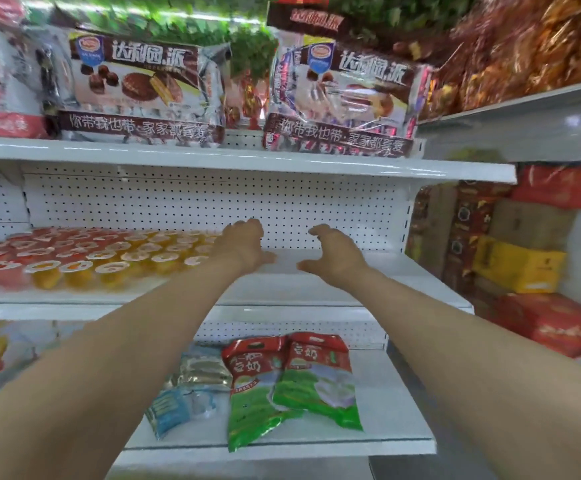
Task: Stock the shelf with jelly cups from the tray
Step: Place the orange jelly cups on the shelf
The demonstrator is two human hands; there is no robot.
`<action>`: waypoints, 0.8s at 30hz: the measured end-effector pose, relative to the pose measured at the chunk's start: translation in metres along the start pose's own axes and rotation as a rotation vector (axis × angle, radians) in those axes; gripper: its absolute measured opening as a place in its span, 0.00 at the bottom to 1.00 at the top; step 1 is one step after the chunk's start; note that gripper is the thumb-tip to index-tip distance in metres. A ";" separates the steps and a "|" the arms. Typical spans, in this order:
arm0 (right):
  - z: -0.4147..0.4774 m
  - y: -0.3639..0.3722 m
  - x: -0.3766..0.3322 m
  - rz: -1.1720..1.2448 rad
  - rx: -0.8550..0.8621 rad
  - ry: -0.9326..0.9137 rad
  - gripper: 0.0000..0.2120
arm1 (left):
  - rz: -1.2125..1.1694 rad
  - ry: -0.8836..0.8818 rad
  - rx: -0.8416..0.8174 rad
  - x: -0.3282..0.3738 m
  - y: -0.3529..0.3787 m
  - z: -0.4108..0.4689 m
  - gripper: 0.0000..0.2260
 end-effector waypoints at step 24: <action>-0.258 -0.133 0.298 -0.197 0.047 0.448 0.22 | -0.129 0.203 -0.217 0.275 0.208 -0.147 0.21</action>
Point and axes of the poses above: each hand's wrist, its own z-axis towards the middle knuckle, its own y-axis out of the palm, x = y × z, the point moved 5 cm from there along z, towards the middle knuckle, and after that the axes turned 1 degree about z, right-handed, at the moved point
